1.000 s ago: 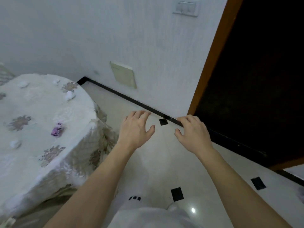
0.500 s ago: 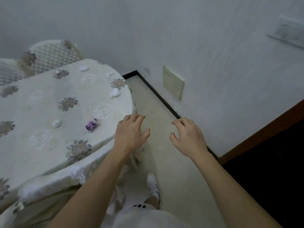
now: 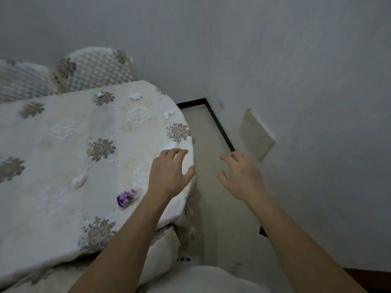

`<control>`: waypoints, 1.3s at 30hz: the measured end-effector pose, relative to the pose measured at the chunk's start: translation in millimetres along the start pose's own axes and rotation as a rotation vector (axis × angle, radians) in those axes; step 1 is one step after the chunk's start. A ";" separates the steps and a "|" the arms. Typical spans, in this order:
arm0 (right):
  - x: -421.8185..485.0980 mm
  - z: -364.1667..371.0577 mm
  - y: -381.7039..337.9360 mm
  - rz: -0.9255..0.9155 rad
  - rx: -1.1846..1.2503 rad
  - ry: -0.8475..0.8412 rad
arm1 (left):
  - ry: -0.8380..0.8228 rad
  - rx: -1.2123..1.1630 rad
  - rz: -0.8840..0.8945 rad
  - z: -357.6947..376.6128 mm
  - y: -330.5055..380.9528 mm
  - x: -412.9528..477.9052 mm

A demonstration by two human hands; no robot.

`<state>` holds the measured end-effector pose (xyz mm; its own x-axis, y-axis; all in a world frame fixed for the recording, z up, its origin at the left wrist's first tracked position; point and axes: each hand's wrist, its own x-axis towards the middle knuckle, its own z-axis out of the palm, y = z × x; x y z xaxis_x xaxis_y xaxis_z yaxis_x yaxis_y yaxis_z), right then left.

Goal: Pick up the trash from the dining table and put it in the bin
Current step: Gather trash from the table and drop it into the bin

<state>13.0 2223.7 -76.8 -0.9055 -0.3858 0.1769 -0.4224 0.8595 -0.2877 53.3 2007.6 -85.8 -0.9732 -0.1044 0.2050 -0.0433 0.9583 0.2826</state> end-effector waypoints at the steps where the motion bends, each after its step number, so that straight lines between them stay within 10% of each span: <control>1: 12.9 5.2 0.6 -0.016 0.006 -0.017 | 0.002 -0.001 -0.021 2.8 -4.9 8.1; 21: 289.3 97.6 -41.2 -0.656 0.259 -0.320 | 0.082 0.092 -0.827 25.5 -83.9 90.1; 39: 243.2 145.8 -165.6 -1.133 0.215 -0.646 | 0.308 -0.004 -1.408 31.6 -68.8 -61.2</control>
<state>-143.2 1938.6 -123.3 0.1193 -0.9919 -0.0437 -0.8977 -0.0890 -0.4314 108.7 1956.5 -147.4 -0.0362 -0.9980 -0.0512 -0.9081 0.0115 0.4186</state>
